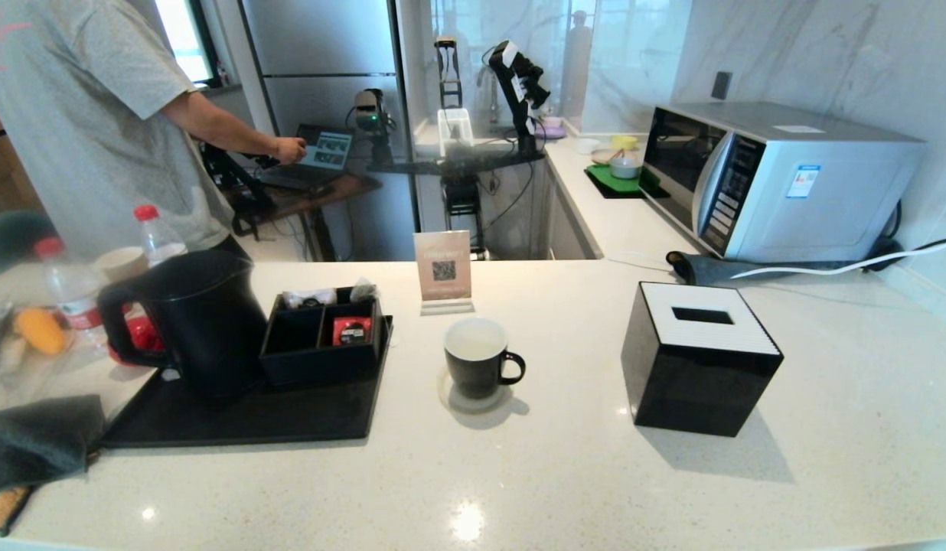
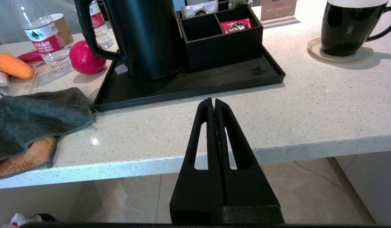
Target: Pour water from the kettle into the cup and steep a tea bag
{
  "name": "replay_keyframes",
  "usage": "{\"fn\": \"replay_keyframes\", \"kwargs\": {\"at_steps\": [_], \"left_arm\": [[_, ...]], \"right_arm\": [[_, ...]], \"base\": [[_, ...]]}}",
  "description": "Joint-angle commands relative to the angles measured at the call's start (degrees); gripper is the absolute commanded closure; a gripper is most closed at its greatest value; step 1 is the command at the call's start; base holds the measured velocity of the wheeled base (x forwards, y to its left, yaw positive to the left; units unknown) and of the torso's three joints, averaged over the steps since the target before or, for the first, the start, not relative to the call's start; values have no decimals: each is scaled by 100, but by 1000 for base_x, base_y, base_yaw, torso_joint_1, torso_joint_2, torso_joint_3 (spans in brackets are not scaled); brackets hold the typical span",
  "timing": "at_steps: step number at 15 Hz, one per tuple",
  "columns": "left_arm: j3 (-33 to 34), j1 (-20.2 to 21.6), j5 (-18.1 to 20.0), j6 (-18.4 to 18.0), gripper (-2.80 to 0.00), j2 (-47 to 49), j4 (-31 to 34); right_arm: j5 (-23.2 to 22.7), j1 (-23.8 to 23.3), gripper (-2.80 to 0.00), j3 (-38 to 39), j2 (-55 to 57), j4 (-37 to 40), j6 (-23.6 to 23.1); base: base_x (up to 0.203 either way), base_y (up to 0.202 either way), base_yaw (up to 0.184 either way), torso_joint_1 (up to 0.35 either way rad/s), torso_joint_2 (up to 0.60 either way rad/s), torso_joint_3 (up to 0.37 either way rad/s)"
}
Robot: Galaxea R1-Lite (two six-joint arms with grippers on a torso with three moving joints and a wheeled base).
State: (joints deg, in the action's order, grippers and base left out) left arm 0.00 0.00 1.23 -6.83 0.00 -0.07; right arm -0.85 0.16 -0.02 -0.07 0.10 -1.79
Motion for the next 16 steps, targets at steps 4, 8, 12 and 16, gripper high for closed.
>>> {"fn": "replay_keyframes", "kwargs": {"at_steps": [4, 8, 12, 16], "left_arm": [[0, 0, 0, -3, 0, 0, -1], [0, 0, 0, -3, 0, 0, -1], [0, 0, 0, 16, 0, 0, -1], [-4, 0, -27, 85, 0, 0, -19]], "right_arm": [[-3, 2, 0, 2, 7, -1, -5], [-3, 2, 0, 2, 7, -1, -5], [-3, 2, 0, 2, 7, -1, -5], [-3, 2, 0, 2, 7, -1, -5]], "base": [[0, 0, 0, 0, 0, 0], [0, 0, 0, 0, 0, 0], [0, 0, 0, 0, 0, 0], [0, 0, 0, 0, 0, 0]]}}
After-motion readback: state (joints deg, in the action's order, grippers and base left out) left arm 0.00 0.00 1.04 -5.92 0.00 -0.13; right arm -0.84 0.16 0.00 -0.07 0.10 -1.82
